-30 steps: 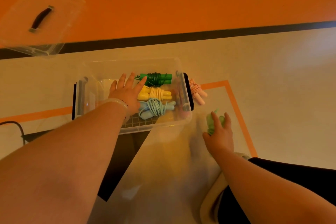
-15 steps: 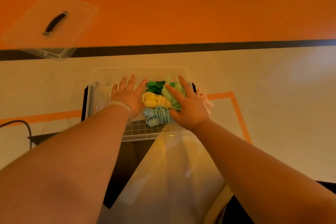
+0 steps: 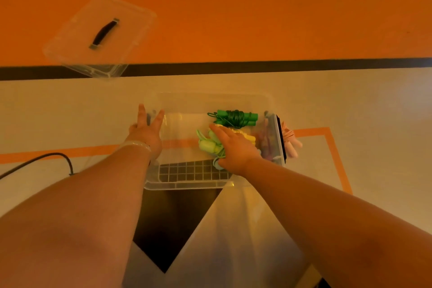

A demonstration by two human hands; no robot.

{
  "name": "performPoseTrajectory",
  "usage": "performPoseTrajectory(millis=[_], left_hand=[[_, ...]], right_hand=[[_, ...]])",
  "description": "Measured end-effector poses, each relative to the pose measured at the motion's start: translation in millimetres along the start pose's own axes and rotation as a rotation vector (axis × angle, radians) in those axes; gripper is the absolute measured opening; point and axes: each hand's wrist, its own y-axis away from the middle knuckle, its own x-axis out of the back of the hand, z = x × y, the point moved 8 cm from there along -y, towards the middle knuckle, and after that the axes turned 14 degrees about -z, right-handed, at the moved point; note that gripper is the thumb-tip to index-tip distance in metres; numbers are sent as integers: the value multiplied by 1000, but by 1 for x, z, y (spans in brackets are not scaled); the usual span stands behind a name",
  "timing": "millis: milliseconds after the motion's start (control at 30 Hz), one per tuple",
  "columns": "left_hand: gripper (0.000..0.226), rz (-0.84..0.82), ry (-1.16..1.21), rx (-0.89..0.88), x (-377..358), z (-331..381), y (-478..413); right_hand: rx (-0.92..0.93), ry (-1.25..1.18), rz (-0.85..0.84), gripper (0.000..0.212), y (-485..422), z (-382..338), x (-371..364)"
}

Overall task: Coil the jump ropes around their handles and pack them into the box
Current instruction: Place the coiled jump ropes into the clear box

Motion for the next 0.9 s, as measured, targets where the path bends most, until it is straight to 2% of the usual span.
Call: performPoseTrajectory(millis=[200, 433, 600, 900], left_hand=[[103, 10, 91, -34, -5, 4, -1], [92, 14, 137, -101, -30, 12, 15], [90, 20, 146, -124, -38, 22, 22], [90, 42, 118, -122, -43, 30, 25]], right_hand=[[23, 40, 16, 92, -23, -20, 5], [23, 112, 139, 86, -26, -27, 26], [21, 291, 58, 77, -42, -35, 18], [148, 539, 14, 80, -45, -45, 0]])
